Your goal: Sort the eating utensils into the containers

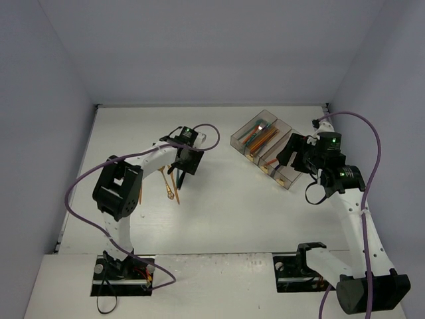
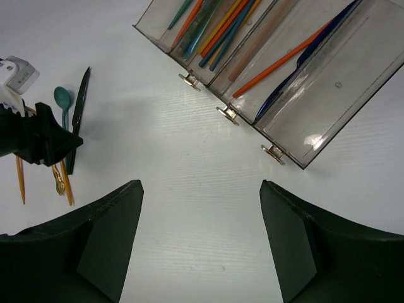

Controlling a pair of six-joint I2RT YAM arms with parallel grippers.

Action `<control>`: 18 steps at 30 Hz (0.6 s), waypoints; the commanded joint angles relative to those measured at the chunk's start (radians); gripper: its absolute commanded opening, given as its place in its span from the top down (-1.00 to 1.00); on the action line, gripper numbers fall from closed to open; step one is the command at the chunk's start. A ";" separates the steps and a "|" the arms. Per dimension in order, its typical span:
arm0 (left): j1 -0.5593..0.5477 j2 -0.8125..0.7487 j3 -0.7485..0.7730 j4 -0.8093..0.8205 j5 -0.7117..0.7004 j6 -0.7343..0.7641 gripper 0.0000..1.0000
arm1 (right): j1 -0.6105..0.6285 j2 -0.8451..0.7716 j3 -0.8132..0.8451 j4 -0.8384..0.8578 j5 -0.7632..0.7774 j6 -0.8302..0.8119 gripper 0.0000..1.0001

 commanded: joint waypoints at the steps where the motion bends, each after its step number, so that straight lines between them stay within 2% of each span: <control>1: 0.008 -0.004 0.058 -0.013 -0.007 -0.008 0.07 | -0.007 -0.018 0.000 0.036 -0.034 -0.005 -0.45; 14: 0.023 0.093 0.126 -0.066 -0.025 -0.018 0.09 | -0.007 -0.038 -0.033 0.034 -0.045 -0.009 -0.45; 18: 0.027 0.110 0.133 -0.083 -0.010 -0.026 0.16 | -0.007 -0.046 -0.033 0.034 -0.045 -0.008 -0.45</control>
